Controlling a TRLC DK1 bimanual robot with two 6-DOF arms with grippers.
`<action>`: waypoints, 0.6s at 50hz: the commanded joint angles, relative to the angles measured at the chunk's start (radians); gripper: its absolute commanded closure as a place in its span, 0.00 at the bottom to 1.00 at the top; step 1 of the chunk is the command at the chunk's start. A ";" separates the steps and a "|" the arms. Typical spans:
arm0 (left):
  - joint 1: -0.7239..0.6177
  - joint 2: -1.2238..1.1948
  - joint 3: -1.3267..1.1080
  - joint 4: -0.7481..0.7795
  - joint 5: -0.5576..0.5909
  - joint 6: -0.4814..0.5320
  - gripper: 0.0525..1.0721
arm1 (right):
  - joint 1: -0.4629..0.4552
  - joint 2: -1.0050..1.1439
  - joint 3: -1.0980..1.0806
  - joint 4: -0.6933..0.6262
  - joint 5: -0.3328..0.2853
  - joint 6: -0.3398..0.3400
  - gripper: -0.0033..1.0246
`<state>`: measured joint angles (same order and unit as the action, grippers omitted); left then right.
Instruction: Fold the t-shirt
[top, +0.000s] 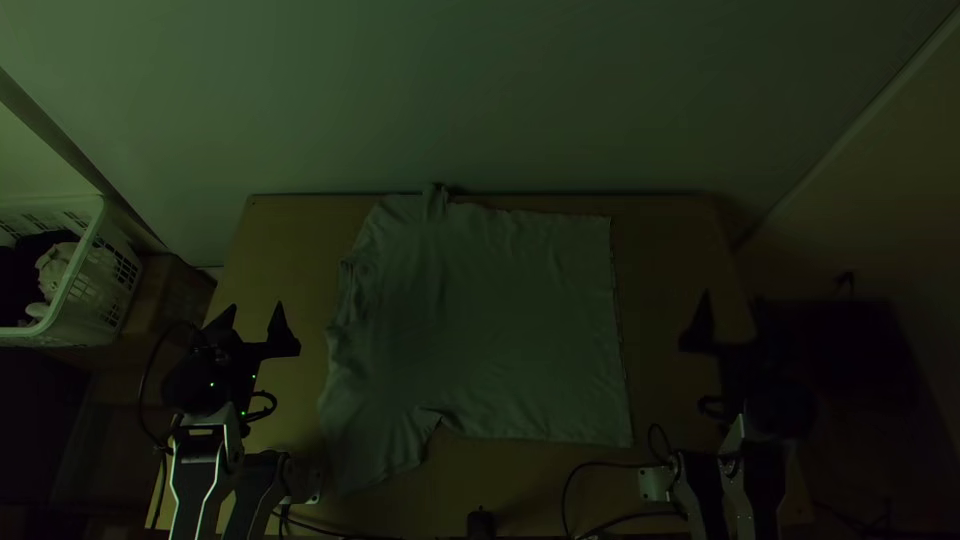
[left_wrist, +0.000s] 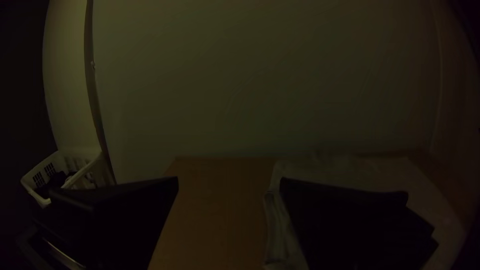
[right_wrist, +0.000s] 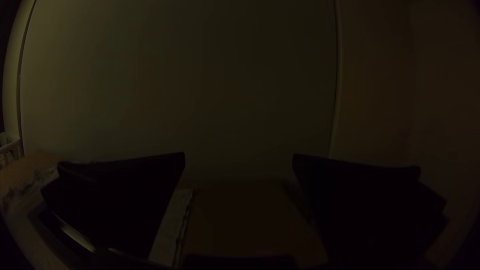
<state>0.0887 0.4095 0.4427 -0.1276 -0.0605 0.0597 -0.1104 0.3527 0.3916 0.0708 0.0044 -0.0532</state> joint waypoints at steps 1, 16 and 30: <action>-0.012 0.112 0.114 0.032 0.005 -0.014 0.05 | 0.018 0.115 0.102 0.021 0.006 -0.020 0.04; -0.040 0.468 0.473 0.014 0.007 -0.021 0.05 | 0.069 0.379 0.319 0.038 0.006 -0.020 0.04; -0.098 0.743 0.758 -0.106 0.008 -0.066 0.05 | 0.120 0.632 0.512 0.020 0.042 -0.025 0.04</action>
<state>0.0082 1.0767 1.1049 -0.2016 -0.0597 0.0296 -0.0132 0.9237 0.8421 0.0875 0.0349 -0.0612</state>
